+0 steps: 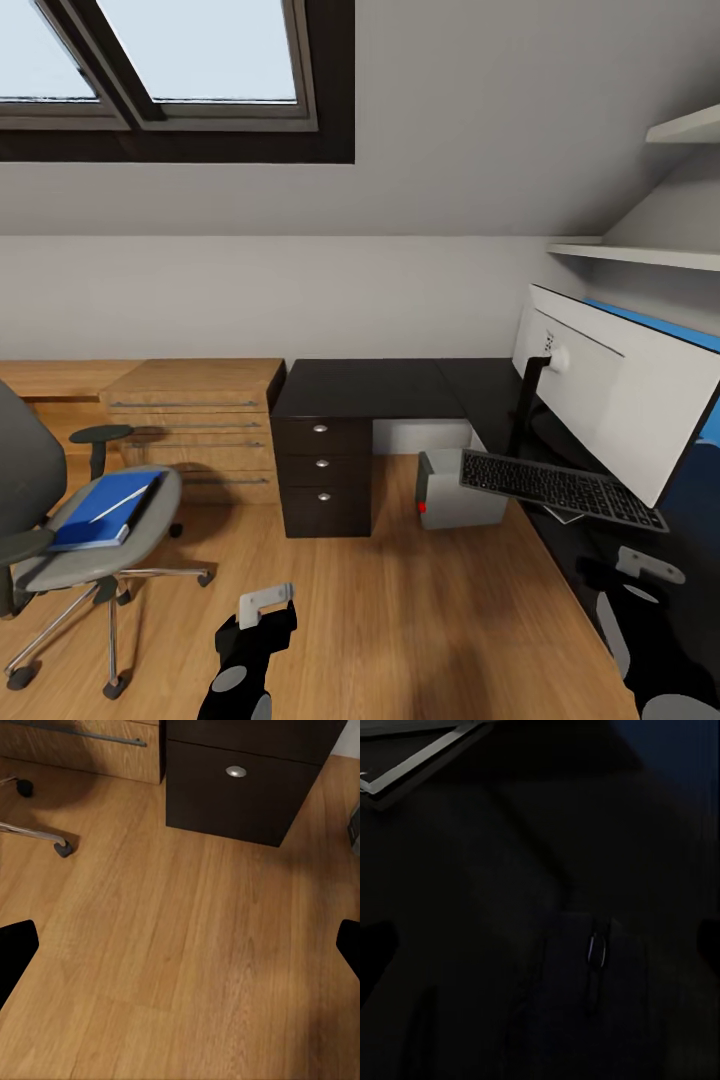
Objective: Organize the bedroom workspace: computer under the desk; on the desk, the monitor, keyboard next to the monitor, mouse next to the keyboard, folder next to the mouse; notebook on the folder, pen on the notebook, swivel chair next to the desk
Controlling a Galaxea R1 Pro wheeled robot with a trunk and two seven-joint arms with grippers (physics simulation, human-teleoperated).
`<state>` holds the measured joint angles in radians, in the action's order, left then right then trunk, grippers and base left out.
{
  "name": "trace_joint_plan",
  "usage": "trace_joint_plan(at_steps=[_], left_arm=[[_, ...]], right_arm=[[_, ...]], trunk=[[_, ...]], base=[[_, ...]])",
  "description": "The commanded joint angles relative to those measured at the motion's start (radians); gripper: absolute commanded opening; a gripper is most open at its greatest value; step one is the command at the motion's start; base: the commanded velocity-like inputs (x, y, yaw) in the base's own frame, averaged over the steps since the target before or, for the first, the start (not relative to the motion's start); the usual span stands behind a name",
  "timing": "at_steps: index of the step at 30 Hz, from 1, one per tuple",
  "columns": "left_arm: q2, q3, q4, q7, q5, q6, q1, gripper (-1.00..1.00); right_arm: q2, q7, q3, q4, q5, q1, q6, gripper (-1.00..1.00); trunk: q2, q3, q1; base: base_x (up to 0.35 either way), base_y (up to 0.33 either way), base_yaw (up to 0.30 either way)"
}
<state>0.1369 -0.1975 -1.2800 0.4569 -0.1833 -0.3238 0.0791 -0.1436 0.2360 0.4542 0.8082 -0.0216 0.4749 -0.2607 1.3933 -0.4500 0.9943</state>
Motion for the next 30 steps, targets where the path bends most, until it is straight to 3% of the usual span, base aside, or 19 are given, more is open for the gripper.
trace_joint_plan(at_steps=[1,7,12,30], left_arm=[[0.000,-0.002,-0.002,0.008,-0.008,-0.003,0.001,1.00],[0.000,-0.002,-0.001,0.008,-0.008,-0.003,0.001,1.00],[0.000,-0.002,-0.001,0.008,-0.008,-0.003,0.001,1.00],[0.000,-0.002,-0.001,0.008,-0.008,-0.003,0.001,1.00]], right_arm=[[-0.002,0.002,0.002,0.001,-0.002,0.001,-0.007,1.00],[-0.015,0.002,0.010,-0.036,-0.001,0.020,-0.010,1.00],[-0.047,-0.001,0.011,-0.166,0.001,0.081,-0.009,1.00],[-0.050,-0.004,0.011,-0.185,0.002,0.091,-0.012,1.00]], trunk=[[0.001,-0.001,0.000],[0.001,-0.001,0.000],[0.001,-0.001,0.000],[0.001,-0.001,0.000]], base=[[0.012,0.000,0.000],[0.003,0.000,0.000],[0.000,0.000,0.000],[0.000,0.000,0.000]])
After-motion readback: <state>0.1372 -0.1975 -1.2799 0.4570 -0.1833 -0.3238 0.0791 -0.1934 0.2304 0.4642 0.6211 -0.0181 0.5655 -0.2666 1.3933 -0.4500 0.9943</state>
